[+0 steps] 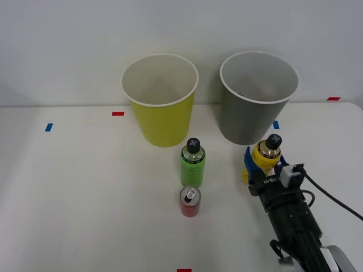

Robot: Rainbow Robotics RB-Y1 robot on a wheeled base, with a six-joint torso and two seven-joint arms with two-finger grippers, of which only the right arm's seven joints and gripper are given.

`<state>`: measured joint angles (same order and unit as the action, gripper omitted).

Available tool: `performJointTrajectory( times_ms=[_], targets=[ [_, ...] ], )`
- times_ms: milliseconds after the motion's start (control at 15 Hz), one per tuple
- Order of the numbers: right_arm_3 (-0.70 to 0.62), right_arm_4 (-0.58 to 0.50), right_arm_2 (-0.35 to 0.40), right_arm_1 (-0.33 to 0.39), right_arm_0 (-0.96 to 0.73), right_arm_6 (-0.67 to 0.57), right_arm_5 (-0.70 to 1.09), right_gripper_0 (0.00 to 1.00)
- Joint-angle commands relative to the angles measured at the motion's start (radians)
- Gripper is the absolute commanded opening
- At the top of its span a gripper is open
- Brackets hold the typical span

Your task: Put cans in the gray bin, plastic bottles in the light green bin

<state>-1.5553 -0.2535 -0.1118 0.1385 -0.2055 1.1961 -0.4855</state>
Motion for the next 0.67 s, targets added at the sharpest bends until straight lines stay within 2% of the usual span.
performJointTrajectory(
  times_ms=[67, 533, 667],
  targets=[
    [0.0, 0.02, -0.003, 0.012, -0.002, 0.007, -0.001, 0.0],
    [0.0, 0.042, -0.003, 0.012, -0.009, 0.01, -0.011, 0.0],
    [0.0, 0.122, -0.014, 0.032, -0.038, 0.01, -0.088, 0.0]
  ],
)
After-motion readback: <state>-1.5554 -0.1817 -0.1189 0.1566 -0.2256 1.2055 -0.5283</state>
